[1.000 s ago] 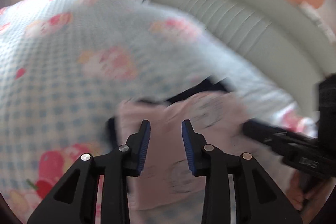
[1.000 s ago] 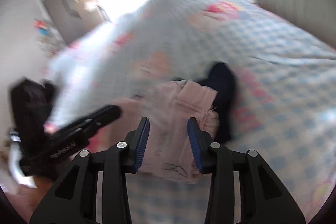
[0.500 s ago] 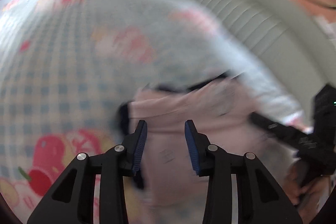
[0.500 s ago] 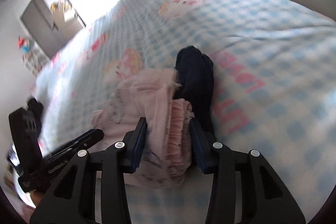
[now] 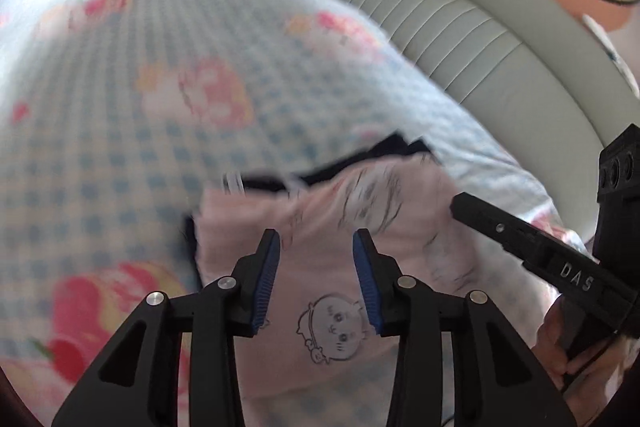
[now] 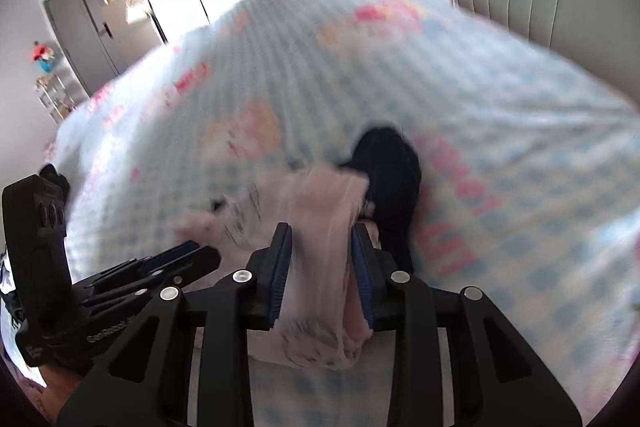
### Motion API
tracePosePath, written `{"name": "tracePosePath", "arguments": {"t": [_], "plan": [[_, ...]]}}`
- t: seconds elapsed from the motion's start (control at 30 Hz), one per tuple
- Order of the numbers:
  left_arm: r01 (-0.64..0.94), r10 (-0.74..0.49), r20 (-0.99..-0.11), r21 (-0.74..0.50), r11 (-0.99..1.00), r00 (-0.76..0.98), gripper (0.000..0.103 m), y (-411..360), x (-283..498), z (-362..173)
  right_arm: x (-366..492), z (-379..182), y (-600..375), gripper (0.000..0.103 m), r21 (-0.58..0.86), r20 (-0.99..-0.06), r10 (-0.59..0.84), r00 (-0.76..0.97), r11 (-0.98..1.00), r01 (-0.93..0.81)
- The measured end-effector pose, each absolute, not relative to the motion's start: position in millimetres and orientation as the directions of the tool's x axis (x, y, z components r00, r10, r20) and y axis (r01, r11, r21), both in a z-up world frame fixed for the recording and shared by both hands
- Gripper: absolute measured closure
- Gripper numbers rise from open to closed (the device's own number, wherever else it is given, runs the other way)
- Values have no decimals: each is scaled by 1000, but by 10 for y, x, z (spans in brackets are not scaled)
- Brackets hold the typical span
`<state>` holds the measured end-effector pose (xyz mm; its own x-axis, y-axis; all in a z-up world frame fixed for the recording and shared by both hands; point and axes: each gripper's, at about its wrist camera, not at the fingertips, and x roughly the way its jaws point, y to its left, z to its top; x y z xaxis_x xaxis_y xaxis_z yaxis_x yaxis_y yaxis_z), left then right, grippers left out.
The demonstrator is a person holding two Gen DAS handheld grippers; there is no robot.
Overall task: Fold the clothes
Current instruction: 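Carry the folded pants with both grippers beside the navy garment and lower it, then open both grippers and withdraw them from the placed pants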
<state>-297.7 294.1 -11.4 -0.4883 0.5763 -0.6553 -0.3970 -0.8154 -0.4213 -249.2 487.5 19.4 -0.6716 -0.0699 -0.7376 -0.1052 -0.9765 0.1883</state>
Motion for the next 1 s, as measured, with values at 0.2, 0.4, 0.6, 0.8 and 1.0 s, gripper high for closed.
{"name": "tracePosePath", "arguments": {"t": [0.2,0.4,0.6,0.8,1.0], "plan": [[-357,513,-638,-368,-858,-574,52,2471,-2753,399,-2237,591,4558,60,151,-740,-51,-671,-984,-91],[-296,411,-628,-285,-912,-661,39,1758,-2467,734,-2046,866,4007,36,171,-724,-96,-683,-984,-43],[-203,307,-631,-234,-951,-712,36,984,-2151,1032,-1892,998,3251,36,149,-725,-128,-677,-988,27],[-99,201,-615,-197,-976,-763,34,362,-1799,1307,-1623,1222,2479,28,155,-695,-218,-686,-976,154],[-38,136,-608,-172,-984,-782,24,-18,-1444,1354,-1336,1343,1994,21,90,-674,-209,-709,-975,202]]}}
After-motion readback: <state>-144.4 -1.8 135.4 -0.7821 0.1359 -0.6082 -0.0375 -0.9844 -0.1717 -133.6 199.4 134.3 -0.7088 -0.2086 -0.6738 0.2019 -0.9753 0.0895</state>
